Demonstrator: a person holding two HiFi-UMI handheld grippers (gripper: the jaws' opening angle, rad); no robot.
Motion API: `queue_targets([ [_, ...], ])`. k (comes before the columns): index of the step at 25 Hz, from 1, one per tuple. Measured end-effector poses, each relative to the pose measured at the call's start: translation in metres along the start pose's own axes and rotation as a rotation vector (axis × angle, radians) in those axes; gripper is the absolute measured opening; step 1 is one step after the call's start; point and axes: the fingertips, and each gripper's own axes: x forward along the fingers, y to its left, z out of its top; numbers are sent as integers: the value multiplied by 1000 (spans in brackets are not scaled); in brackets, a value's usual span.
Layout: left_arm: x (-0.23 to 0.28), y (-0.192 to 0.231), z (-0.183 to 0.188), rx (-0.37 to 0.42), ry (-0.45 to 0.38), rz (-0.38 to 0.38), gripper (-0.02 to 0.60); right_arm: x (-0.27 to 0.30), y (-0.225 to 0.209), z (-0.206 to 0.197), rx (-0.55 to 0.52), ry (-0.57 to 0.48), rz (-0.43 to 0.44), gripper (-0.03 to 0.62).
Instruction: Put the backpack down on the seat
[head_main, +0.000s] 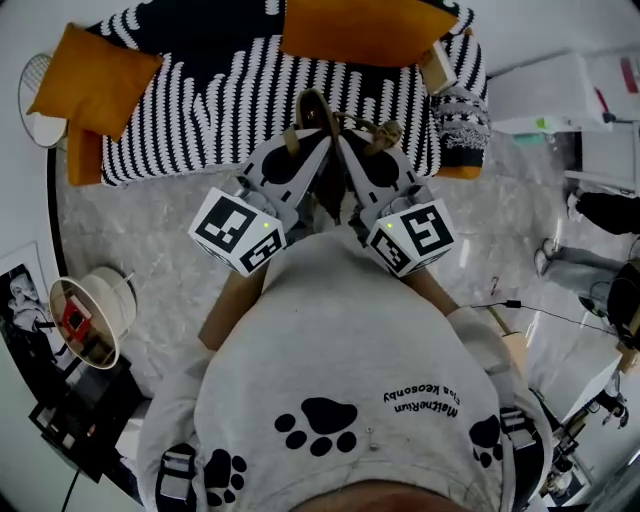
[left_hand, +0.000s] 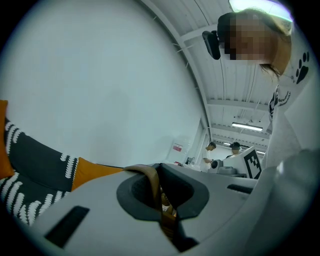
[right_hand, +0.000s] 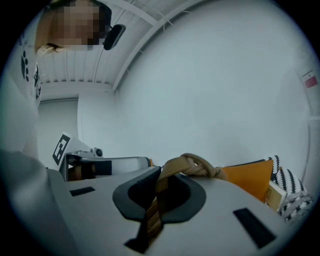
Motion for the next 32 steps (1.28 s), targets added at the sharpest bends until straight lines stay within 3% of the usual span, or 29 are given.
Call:
queue_targets([
  [6, 59, 48, 5, -22, 12, 15, 20, 45, -61, 8, -1, 20, 23, 37],
  [16, 121, 88, 6, -31, 53, 35, 20, 81, -123, 15, -31, 41, 51, 37],
  [32, 141, 153, -17, -41, 114, 26, 20, 145, -151, -17, -96, 118, 68, 37],
])
